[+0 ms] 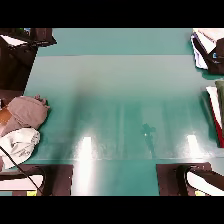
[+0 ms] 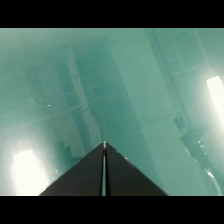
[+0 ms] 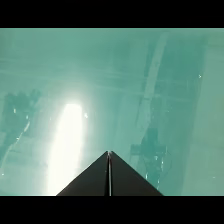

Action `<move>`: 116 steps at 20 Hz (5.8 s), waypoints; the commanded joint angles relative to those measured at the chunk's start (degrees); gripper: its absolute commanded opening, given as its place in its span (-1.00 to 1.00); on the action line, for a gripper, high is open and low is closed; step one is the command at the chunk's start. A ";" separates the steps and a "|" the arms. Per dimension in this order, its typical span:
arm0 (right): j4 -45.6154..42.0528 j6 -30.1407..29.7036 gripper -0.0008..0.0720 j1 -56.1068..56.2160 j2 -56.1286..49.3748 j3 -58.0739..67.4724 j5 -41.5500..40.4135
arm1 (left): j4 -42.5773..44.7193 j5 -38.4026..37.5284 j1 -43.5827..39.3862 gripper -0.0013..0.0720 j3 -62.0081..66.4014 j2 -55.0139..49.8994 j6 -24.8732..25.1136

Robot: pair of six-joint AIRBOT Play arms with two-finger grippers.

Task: Fold the shirts.

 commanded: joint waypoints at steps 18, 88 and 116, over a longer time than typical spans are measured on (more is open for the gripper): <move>0.02 -0.55 -0.92 0.04 0.04 0.02 0.33 | 5.49 -7.58 0.04 -0.90 -0.02 0.28 0.09; 0.02 -2.54 -0.92 0.04 7.15 0.00 -14.80 | -13.40 7.23 -7.37 0.79 -42.58 0.98 7.34; 27.32 6.51 0.66 29.00 3.43 -53.70 -53.86 | -6.75 17.22 -10.49 -0.90 -43.76 12.90 4.96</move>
